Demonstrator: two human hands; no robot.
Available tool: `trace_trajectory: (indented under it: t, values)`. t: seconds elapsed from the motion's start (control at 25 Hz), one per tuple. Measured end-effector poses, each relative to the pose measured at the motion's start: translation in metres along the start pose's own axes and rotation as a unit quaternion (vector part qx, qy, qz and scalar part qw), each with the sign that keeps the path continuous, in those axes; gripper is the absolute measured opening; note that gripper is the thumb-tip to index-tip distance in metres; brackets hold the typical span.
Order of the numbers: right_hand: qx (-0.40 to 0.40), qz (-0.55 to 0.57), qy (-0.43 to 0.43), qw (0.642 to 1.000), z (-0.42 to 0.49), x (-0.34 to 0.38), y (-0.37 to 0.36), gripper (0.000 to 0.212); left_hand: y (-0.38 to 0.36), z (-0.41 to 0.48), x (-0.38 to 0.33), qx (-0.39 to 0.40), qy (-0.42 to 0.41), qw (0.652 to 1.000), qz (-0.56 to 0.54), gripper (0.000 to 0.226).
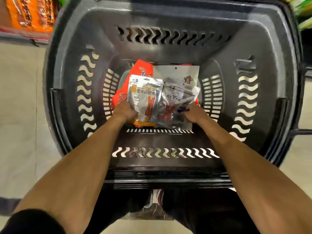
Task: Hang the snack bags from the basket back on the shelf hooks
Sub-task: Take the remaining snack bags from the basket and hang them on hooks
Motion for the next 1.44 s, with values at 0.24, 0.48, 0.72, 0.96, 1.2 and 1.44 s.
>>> trace_trajectory:
  t: [0.24, 0.48, 0.72, 0.96, 1.2, 1.44]
  values:
    - [-0.126, 0.211, -0.067, 0.967, -0.019, -0.009, 0.011, 0.012, -0.006, 0.006, 0.009, -0.021, 0.022, 0.989, -0.146, 0.049]
    - [-0.103, 0.282, -0.018, 0.954, -0.021, 0.021, 0.003, 0.047, -0.016, -0.008, -0.019, 0.005, -0.061, 0.983, -0.173, 0.029]
    - [-0.124, 0.171, -0.015, 0.977, -0.084, 0.042, 0.026, 0.05, 0.019, -0.058, -0.007, -0.017, -0.019, 0.977, -0.214, 0.031]
    - [-0.117, 0.126, 0.028, 0.985, -0.217, 0.053, 0.087, 0.033, 0.097, -0.21, -0.005, -0.119, -0.026, 0.927, -0.354, 0.021]
    - [-0.189, 0.199, 0.177, 0.945, -0.39, 0.111, 0.172, 0.037, 0.195, -0.396, -0.009, -0.195, -0.039, 0.859, -0.472, 0.016]
    - [-0.228, 0.28, 0.318, 0.876, -0.557, 0.186, 0.25, 0.028, 0.296, -0.573, 0.011, -0.324, -0.08, 0.79, -0.515, 0.035]
Point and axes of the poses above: each hand's wrist, its own z-axis towards the middle knuckle, its own y-axis out of the back of the hand, x = y × z, the point moved 7 cm from there along z, towards the middle knuckle
